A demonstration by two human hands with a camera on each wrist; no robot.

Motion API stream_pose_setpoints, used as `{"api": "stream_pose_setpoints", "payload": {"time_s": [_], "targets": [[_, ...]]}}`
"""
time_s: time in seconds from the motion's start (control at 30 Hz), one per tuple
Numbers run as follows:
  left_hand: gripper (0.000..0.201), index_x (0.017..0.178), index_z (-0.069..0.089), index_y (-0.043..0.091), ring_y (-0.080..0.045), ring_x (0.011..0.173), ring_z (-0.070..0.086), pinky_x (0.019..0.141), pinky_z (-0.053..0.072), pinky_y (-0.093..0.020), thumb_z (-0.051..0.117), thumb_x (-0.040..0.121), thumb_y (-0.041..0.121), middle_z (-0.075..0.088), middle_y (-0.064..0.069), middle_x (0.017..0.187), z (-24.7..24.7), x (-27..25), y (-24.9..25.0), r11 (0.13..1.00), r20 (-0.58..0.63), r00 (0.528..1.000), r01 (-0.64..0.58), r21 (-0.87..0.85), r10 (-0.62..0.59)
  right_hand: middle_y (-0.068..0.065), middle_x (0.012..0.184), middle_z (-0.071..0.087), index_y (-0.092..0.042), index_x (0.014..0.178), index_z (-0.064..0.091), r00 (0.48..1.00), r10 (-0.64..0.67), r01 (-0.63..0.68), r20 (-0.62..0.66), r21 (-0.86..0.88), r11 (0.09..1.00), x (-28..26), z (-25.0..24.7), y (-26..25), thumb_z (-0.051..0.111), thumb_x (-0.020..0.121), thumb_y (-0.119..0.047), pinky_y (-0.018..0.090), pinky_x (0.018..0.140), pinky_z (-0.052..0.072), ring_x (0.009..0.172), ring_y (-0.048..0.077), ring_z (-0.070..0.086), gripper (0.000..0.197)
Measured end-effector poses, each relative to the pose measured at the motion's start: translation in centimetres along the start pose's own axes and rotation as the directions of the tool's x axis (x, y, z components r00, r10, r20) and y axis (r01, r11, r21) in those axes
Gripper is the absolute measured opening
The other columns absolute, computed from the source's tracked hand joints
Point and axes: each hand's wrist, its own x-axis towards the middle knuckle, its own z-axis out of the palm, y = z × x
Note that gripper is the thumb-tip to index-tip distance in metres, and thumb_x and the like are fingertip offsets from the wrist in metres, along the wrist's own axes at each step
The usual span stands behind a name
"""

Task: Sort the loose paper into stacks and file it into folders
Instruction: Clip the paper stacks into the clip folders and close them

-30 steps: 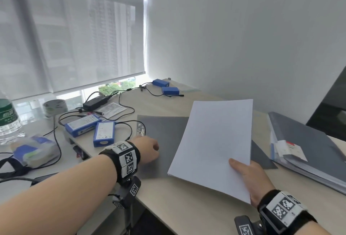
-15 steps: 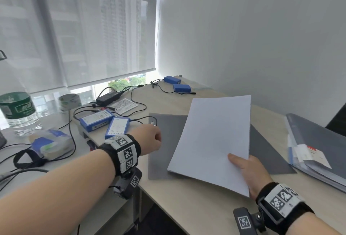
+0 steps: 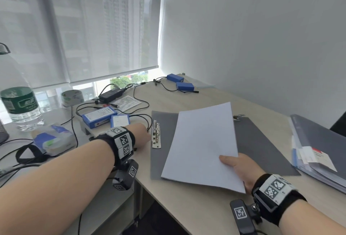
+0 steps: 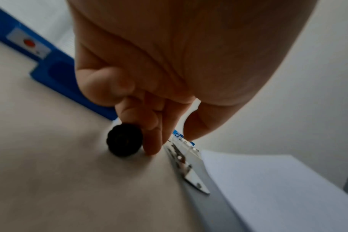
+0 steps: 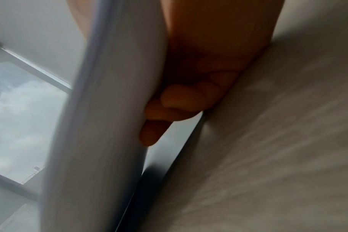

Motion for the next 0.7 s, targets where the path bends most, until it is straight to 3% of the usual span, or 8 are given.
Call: {"api": "stream_pose_setpoints", "payload": {"time_s": [0.13,0.2,0.27,0.4,0.53,0.6,0.7], "targets": [[0.029,0.110,0.070,0.008,-0.023,0.090,0.059,0.080,0.049,-0.030,0.049,0.100,0.026,0.065,-0.007,0.100,0.3,1.5,1.3,0.998,0.016,1.000,0.018,-0.058,-0.017,0.021,0.102,0.076,0.002,0.108,0.069,0.999,0.040,-0.039,0.028,-0.034,0.999,-0.9,-0.9,0.0,0.061,0.096,-0.003,0.050,0.090,0.056,0.097,0.041,0.072,0.015],[0.030,0.105,0.067,0.012,-0.025,0.097,0.064,0.081,0.048,-0.029,0.053,0.097,0.037,0.068,-0.006,0.103,0.4,1.8,1.5,0.998,0.007,1.000,0.023,-0.050,-0.022,0.022,0.105,0.075,0.003,0.108,0.068,0.997,0.055,-0.053,0.055,-0.041,0.998,-1.3,-1.3,-0.1,0.061,0.096,-0.003,0.048,0.087,0.058,0.097,0.041,0.072,0.015],[0.038,0.112,0.068,0.013,-0.026,0.106,0.064,0.088,0.049,-0.029,0.054,0.095,0.044,0.070,-0.006,0.111,0.6,2.0,1.6,0.999,0.009,1.000,0.005,-0.042,-0.004,0.022,0.105,0.075,0.002,0.108,0.069,0.995,0.062,-0.059,0.078,-0.037,0.998,-1.7,-1.7,-0.2,0.060,0.097,-0.003,0.043,0.079,0.059,0.091,0.037,0.073,0.016],[0.027,0.118,0.069,0.021,-0.018,0.085,0.064,0.076,0.051,-0.026,0.062,0.096,0.034,0.068,-0.001,0.095,0.6,0.9,2.1,0.992,0.032,0.997,-0.067,-0.107,0.071,0.021,0.106,0.075,0.001,0.113,0.068,0.995,0.042,-0.037,0.096,-0.051,0.998,-2.1,-2.8,-0.2,0.060,0.097,-0.006,0.042,0.079,0.059,0.093,0.038,0.073,0.019],[0.035,0.124,0.069,0.021,-0.021,0.100,0.065,0.085,0.050,-0.027,0.068,0.092,0.033,0.071,-0.005,0.112,1.4,0.3,2.8,0.989,0.019,0.993,-0.111,-0.095,0.113,0.020,0.108,0.075,-0.001,0.114,0.068,0.995,0.014,-0.010,0.095,-0.043,0.999,-2.1,-4.0,-0.8,0.062,0.096,-0.007,0.047,0.087,0.058,0.099,0.041,0.072,0.020],[0.035,0.125,0.069,0.023,-0.020,0.097,0.064,0.086,0.050,-0.027,0.069,0.091,0.034,0.070,-0.002,0.105,1.8,0.1,3.0,0.986,0.022,0.992,-0.123,-0.113,0.126,0.021,0.110,0.074,-0.001,0.116,0.068,0.993,0.015,-0.011,0.114,-0.041,0.999,-1.9,-4.0,-0.9,0.068,0.092,-0.008,0.049,0.091,0.056,0.103,0.042,0.070,0.024],[0.038,0.128,0.068,0.029,-0.018,0.092,0.062,0.086,0.049,-0.026,0.069,0.091,0.036,0.064,0.002,0.096,2.0,-0.2,2.8,0.981,0.025,0.990,-0.133,-0.139,0.138,0.021,0.108,0.075,0.001,0.114,0.068,0.988,0.025,-0.014,0.155,-0.070,0.997,-1.4,-3.6,-0.9,0.070,0.091,-0.008,0.044,0.084,0.059,0.095,0.037,0.073,0.025]]}}
